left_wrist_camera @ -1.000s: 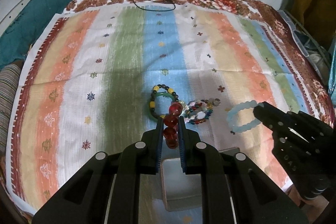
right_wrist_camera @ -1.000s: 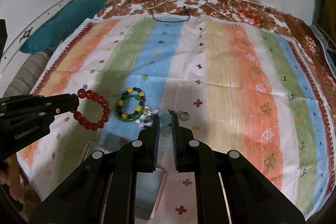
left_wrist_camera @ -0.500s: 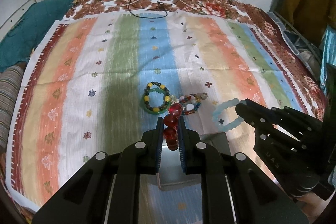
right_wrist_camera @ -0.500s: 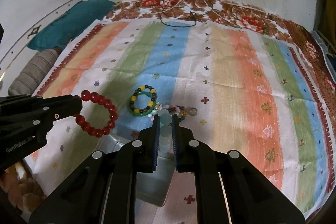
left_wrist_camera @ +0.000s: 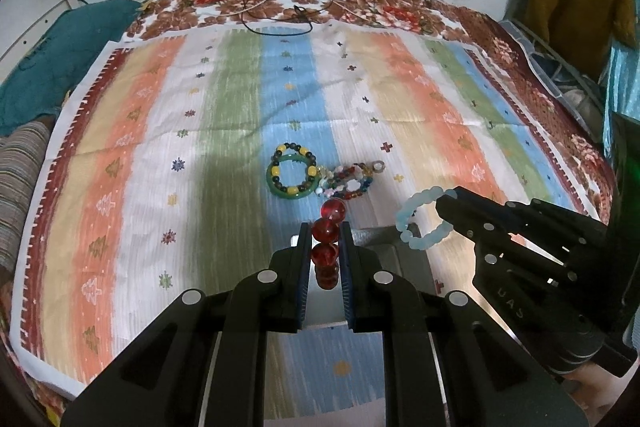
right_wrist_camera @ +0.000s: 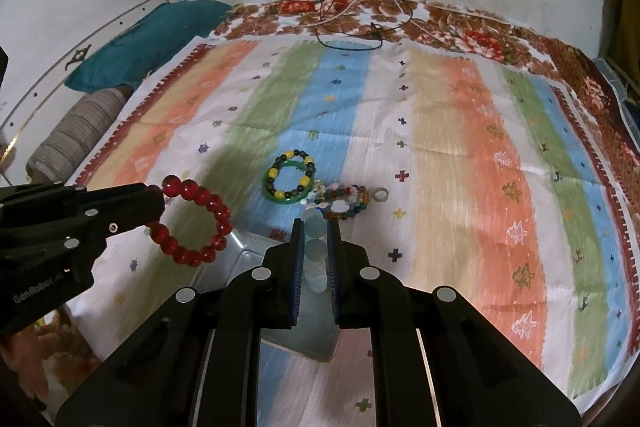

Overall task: Organize jewelry
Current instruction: 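Lower both bracelets into the silver tin and open both tools, then withdraw both tools from the tin and move the left tool toward the yellow-black bracelet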

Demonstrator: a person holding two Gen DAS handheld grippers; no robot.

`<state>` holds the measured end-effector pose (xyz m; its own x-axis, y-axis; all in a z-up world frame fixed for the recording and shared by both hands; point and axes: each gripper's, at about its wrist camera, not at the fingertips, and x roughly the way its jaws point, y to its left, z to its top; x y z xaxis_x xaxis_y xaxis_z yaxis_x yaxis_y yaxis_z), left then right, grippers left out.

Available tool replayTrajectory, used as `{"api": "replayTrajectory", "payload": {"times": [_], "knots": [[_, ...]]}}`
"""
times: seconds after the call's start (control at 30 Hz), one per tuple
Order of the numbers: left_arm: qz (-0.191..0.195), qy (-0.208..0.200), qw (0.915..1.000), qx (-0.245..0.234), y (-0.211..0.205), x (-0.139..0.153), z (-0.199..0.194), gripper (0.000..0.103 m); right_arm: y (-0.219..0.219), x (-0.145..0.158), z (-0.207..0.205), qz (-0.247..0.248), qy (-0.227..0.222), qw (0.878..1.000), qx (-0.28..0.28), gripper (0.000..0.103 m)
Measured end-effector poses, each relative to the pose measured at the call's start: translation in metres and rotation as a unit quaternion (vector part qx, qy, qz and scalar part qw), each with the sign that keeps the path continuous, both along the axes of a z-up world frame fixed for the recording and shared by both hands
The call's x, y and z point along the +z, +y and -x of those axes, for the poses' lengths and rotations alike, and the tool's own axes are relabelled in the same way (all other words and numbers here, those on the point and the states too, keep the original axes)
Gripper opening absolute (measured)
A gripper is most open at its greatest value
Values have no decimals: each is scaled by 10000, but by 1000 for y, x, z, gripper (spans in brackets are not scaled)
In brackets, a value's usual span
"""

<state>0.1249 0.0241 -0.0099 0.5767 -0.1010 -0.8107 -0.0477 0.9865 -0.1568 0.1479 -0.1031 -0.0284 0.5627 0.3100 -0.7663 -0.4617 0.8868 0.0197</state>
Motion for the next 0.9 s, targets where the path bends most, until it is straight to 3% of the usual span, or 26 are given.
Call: {"api": "replayTrajectory", "payload": {"times": [0.2, 0.23, 0.3, 0.57, 0.73, 0.8, 0.9], "knots": [[-54, 35, 10000, -31, -5, -1, 7, 14, -5, -3, 1, -71, 127, 9998, -126, 15], [-88, 3, 10000, 11, -4, 0, 7, 14, -6, -3, 0, -54, 112, 9998, -134, 19], [-114, -14, 9999, 116, -1, 0, 5, 22, -8, -2, -2, -22, 69, 9998, -185, 40], [-39, 93, 9988, 476, 18, -6, -7, 43, -10, -6, -11, -18, 185, 9995, -244, 40], [-30, 132, 9981, 600, 24, -9, -15, 54, -8, -8, -14, 5, 234, 9995, -218, 46], [-29, 125, 9979, 639, 25, -10, -18, 64, -8, -9, -16, 20, 245, 9995, -217, 49], [-42, 135, 9976, 678, 27, -12, -24, 66, -7, -10, -18, 25, 271, 9994, -217, 53]]}}
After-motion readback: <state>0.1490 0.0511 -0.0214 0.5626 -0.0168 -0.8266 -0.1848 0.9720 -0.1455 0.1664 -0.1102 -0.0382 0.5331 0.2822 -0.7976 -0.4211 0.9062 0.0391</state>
